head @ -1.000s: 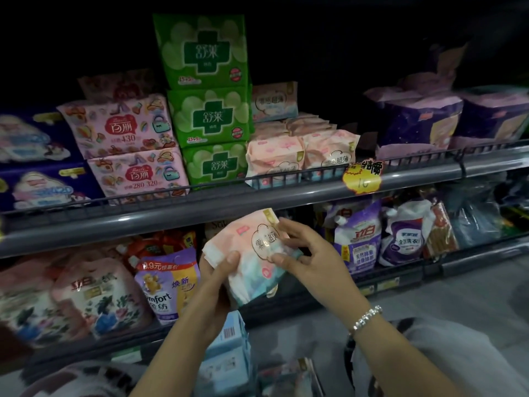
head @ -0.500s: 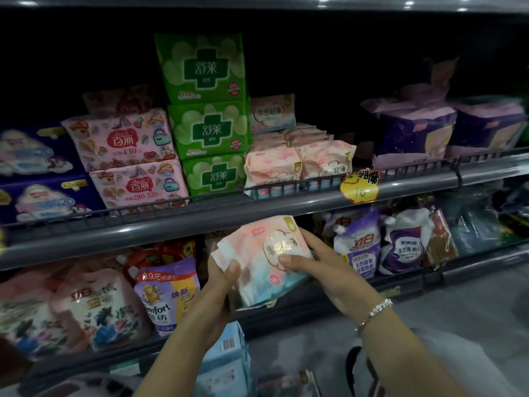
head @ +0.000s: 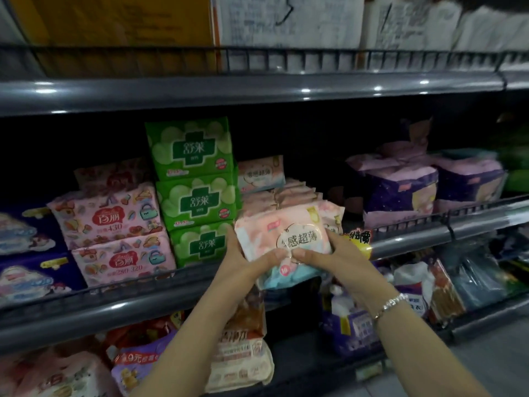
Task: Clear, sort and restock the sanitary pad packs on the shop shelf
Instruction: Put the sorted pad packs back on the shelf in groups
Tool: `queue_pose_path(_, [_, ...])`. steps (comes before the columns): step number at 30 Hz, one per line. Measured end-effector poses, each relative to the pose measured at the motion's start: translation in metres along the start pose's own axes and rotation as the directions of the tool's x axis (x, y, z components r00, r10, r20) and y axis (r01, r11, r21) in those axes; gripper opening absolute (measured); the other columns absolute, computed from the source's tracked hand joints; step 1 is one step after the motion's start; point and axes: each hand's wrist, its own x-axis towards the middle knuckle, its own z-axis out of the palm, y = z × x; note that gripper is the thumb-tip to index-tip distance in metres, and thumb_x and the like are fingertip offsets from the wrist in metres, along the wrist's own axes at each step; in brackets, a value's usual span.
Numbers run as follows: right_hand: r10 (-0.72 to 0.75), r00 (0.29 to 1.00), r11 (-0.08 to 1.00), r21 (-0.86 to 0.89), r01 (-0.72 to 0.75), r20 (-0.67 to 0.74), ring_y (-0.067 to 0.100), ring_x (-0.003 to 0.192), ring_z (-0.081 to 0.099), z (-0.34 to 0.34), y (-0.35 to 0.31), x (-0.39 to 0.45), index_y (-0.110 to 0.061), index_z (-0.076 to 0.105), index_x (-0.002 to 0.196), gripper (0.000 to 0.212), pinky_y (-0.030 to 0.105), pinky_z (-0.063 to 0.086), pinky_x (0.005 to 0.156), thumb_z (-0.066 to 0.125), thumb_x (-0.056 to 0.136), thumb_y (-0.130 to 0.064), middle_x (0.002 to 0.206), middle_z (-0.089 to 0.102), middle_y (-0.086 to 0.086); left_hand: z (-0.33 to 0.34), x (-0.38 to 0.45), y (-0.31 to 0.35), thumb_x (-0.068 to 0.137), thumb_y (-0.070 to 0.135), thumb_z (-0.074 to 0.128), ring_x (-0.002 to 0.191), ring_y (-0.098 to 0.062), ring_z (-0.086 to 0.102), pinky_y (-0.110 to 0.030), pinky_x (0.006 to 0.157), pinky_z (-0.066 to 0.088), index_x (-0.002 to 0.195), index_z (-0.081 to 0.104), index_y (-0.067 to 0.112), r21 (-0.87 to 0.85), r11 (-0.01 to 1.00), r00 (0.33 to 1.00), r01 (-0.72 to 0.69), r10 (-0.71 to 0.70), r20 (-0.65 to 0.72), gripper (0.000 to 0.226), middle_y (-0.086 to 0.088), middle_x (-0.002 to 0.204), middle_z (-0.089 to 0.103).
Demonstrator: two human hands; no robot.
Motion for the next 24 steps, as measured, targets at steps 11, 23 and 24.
queue_pose_path(11, [-0.047, 0.996, 0.999, -0.007, 0.048, 0.073, 0.020, 0.099, 0.070, -0.069, -0.028, 0.186, -0.018, 0.049, 0.127, 0.087, 0.036, 0.054, 0.090, 0.086, 0.049, -0.027, 0.108, 0.071, 0.006, 0.023, 0.169, 0.060, 0.082, 0.026, 0.075, 0.099, -0.011, 0.055, -0.024, 0.081, 0.044, 0.110, 0.055, 0.024, 0.299, 0.954, 0.999, 0.024, -0.010, -0.048, 0.034, 0.007, 0.111, 0.058])
queue_pose_path(23, [0.020, 0.990, 0.910, -0.412, 0.039, 0.136, 0.016, 0.116, 0.057, -0.039, 0.011, 0.267, -0.025, 0.044, 0.133, 0.076, 0.038, 0.042, 0.106, 0.072, 0.072, -0.061, 0.124, 0.061, -0.004, 0.018, 0.217, 0.022, 0.094, 0.008, 0.055, 0.146, -0.026, 0.021, -0.034, 0.111, 0.034, 0.153, -0.008, 0.030, 0.490, 0.862, 0.909, 0.127, 0.096, -0.405, 0.090, 0.002, 0.162, -0.008])
queue_pose_path(24, [0.011, 0.993, 0.902, -0.429, 0.042, 0.121, 0.016, 0.114, 0.057, -0.039, 0.010, 0.266, -0.023, 0.044, 0.133, 0.067, 0.036, 0.043, 0.104, 0.070, 0.079, -0.055, 0.122, 0.061, -0.003, 0.020, 0.216, 0.020, 0.094, 0.008, 0.055, 0.148, -0.022, 0.013, -0.027, 0.112, 0.028, 0.154, -0.002, 0.027, 0.577, 0.812, 0.905, 0.088, 0.178, -0.387, 0.085, 0.004, 0.161, -0.016])
